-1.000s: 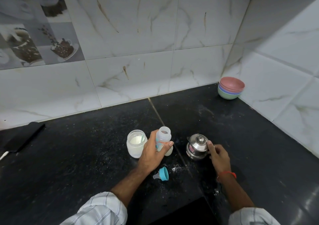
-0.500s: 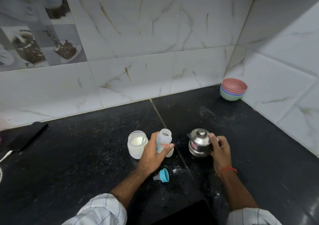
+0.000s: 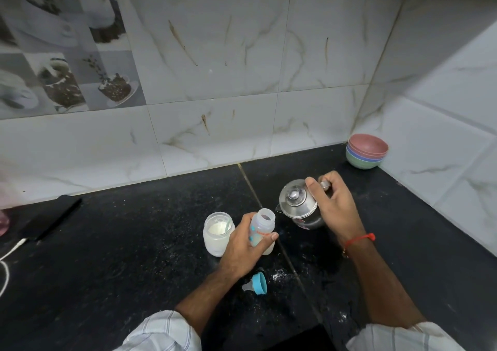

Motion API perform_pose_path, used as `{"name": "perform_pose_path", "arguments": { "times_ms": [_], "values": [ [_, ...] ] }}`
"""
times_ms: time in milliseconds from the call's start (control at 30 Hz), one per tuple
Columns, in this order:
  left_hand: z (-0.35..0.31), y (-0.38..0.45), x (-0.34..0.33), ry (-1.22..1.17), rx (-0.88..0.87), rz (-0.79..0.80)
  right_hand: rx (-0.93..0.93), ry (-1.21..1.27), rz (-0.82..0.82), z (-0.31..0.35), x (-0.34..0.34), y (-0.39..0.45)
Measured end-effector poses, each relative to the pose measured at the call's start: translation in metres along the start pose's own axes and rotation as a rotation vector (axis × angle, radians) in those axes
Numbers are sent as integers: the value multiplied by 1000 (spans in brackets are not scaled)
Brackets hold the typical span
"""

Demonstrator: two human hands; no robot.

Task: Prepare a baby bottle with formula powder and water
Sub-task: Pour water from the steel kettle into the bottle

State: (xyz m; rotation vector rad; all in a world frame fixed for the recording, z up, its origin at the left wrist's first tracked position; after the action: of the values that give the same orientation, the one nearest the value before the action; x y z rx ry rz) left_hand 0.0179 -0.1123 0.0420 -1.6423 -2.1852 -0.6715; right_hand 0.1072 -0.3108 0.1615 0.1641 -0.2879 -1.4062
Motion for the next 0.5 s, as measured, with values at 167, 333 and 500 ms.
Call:
{"name": "perform_pose_path", "arguments": {
  "times_ms": [167,333,500],
  "values": [
    [-4,2,5,-11,-12,-24,83,-196,77,28,-16,7],
    [-11,5,14,-8,-21,-56,138,-312,137,46,-29,11],
    [-16,5,19,-15,-44,-65,200,-403,191,57,-38,12]
  ]
}}
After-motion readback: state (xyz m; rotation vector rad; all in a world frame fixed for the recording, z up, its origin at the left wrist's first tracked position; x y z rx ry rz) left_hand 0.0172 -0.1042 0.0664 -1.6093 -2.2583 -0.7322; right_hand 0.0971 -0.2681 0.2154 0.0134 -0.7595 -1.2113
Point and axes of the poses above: each hand's wrist, its own y-axis towards the middle knuckle, its own x-axis out of the back of the hand, z = x × y, the point moved 2 cm from there along y, towards the middle knuckle, and after that the axes turned 11 degrees about y, right-handed, at the moved point
